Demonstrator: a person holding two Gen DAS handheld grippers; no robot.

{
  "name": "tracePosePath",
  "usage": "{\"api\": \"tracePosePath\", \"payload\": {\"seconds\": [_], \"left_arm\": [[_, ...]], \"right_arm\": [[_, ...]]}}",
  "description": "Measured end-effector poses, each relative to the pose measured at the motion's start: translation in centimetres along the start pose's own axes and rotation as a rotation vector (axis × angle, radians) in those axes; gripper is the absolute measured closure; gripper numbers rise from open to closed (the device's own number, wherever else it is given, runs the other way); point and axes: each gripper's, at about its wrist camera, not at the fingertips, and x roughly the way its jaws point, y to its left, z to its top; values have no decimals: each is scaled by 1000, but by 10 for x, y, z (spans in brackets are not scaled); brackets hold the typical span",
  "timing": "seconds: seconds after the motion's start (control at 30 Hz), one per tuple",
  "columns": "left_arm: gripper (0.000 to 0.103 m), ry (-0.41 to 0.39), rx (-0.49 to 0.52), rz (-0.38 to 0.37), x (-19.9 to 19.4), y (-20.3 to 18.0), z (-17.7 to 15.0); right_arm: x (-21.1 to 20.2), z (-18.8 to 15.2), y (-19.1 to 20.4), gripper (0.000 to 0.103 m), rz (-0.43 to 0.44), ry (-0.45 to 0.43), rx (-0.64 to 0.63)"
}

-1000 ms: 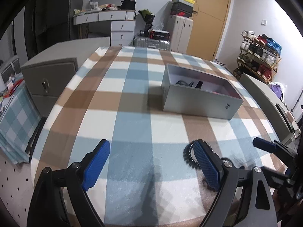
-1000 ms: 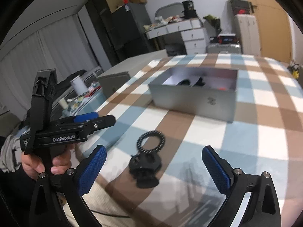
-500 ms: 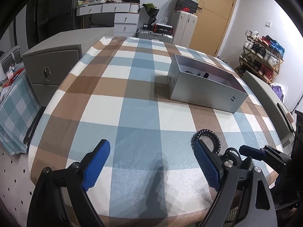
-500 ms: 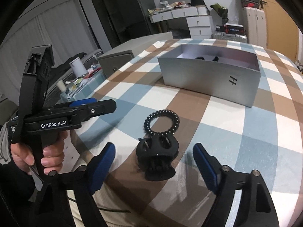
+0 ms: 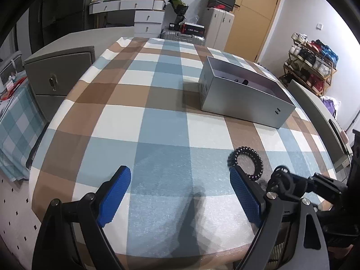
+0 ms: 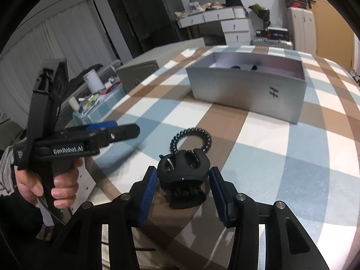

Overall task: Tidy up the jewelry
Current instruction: 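Grasp the round black hair clip with the right tool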

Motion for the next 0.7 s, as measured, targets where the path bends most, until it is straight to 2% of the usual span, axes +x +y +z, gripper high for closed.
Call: {"api": "tracePosePath", "payload": {"seconds": [0.53,0.7], "left_arm": [[16,59,101,-79,19,-40,10],[16,107,118,-94,35,-51,15]], "right_arm": [[-32,4,-44,57,-82,-135,110],[-40,5,-59,57,-110,-161,133]]}}
